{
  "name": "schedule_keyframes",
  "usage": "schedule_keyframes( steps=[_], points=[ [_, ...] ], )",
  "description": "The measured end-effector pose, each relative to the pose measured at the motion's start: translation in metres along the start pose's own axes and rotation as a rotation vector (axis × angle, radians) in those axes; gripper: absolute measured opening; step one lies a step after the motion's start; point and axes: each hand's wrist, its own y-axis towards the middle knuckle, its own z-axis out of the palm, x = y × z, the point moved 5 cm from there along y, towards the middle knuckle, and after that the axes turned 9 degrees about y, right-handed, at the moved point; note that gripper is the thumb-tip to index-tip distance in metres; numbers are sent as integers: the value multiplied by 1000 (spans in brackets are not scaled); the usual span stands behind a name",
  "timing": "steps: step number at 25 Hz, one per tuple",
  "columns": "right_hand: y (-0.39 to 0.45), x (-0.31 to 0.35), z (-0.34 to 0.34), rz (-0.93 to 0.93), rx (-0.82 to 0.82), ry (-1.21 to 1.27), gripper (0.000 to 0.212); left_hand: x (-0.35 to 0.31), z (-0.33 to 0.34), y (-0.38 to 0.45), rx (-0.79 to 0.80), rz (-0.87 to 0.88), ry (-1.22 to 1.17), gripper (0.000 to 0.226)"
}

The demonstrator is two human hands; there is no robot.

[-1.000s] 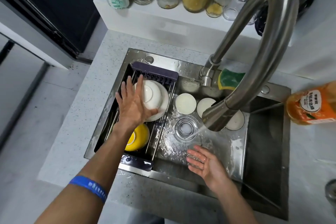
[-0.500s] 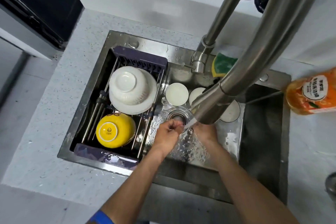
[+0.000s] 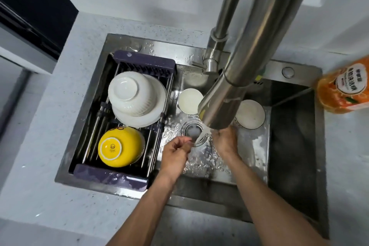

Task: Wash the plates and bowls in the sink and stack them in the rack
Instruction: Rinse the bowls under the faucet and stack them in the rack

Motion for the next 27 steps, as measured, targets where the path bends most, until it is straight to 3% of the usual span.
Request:
schedule_keyframes(
  steps=[3,5,8,11,14,16,20,21,24,27],
  points=[
    [-52,-10,14,321,41,561,19,-1,-5,-8,-54,-38,-57,17],
    [-86,2,25,583,68,943,10,-1,-12,-13,-105,-24,-27,16],
    [-113,36,30,744,142,1183,7,-3,-16,-18,-103,9,17,33],
    [-120,48,14,742,145,1244,15,-17,-11,-22,-42,35,5,44],
    [-123,56,-3,602,133,1069,12,-30,-4,-24,45,13,-104,39],
    [-122,63,-13,390,69,865,14,-32,-2,-23,53,-81,-238,31],
    [-136,73,-29,-400,4,-127,19,-43,4,-25,117,-180,-292,36],
    [-142,76,-30,-511,-16,-282,24,-44,4,-27,127,-204,-311,38],
    [-149,88,-35,-588,-57,-490,40,-45,0,-29,134,-233,-336,42],
    [-156,87,-38,-630,-80,-598,35,-47,-4,-30,141,-172,-320,37]
  ],
)
